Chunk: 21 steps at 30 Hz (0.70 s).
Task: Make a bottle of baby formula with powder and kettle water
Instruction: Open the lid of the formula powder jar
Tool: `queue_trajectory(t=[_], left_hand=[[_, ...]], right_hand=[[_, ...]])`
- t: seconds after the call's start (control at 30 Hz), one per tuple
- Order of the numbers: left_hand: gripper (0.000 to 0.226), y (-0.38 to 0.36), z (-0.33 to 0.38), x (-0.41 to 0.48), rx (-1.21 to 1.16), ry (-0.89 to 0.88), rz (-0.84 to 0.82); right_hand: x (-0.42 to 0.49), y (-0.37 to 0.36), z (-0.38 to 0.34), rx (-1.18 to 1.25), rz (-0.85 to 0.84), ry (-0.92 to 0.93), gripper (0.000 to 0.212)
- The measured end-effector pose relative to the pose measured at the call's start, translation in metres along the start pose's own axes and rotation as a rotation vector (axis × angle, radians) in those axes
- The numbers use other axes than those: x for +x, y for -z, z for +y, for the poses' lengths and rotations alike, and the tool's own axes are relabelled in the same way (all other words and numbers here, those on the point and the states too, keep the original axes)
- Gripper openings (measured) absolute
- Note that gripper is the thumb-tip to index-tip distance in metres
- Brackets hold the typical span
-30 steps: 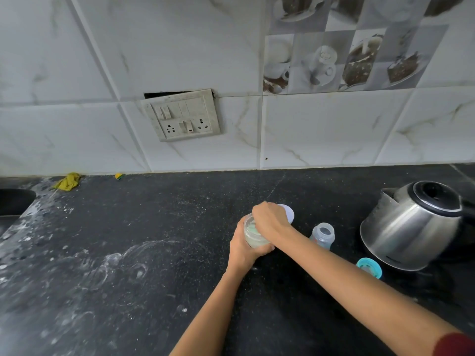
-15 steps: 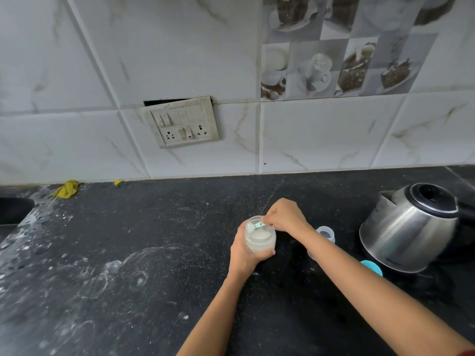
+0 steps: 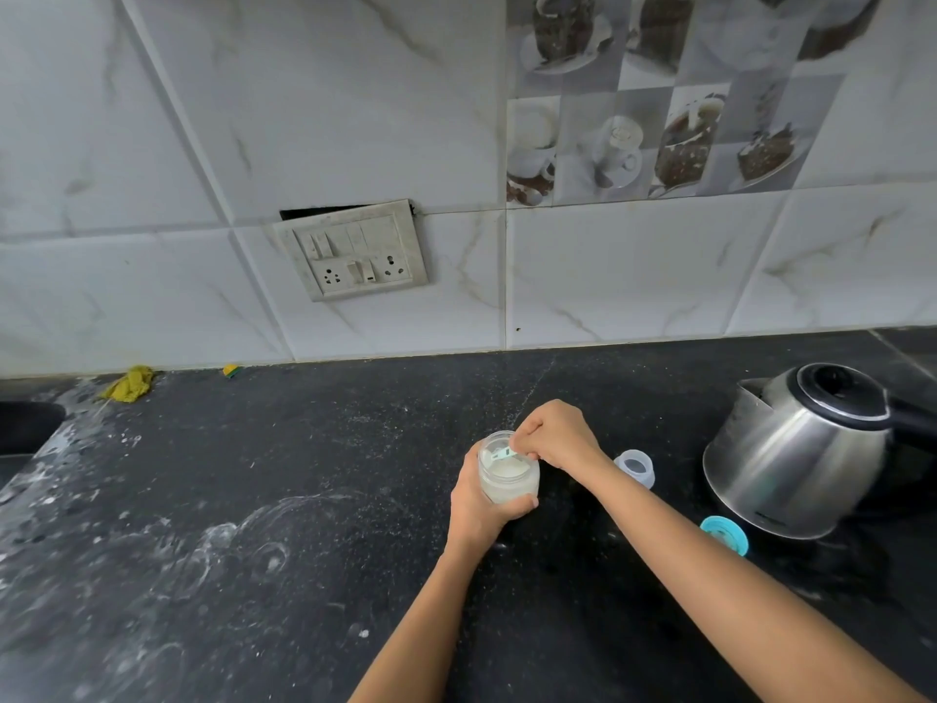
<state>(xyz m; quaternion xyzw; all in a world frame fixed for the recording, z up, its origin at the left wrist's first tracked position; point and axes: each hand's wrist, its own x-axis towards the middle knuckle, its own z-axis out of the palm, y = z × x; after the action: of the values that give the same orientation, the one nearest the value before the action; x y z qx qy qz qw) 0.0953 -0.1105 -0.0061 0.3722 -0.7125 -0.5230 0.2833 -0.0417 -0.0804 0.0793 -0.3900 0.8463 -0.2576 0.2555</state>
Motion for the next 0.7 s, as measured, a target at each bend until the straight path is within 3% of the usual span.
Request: queue_trajectory(t=[0.7], left_hand=[[0.082,-0.0013,-0.0022,0.0011,-0.004,0.010,0.004]], right_hand=[[-0.0015,-0.0020,0.0002,-0.060,0.018,0.040,0.007]])
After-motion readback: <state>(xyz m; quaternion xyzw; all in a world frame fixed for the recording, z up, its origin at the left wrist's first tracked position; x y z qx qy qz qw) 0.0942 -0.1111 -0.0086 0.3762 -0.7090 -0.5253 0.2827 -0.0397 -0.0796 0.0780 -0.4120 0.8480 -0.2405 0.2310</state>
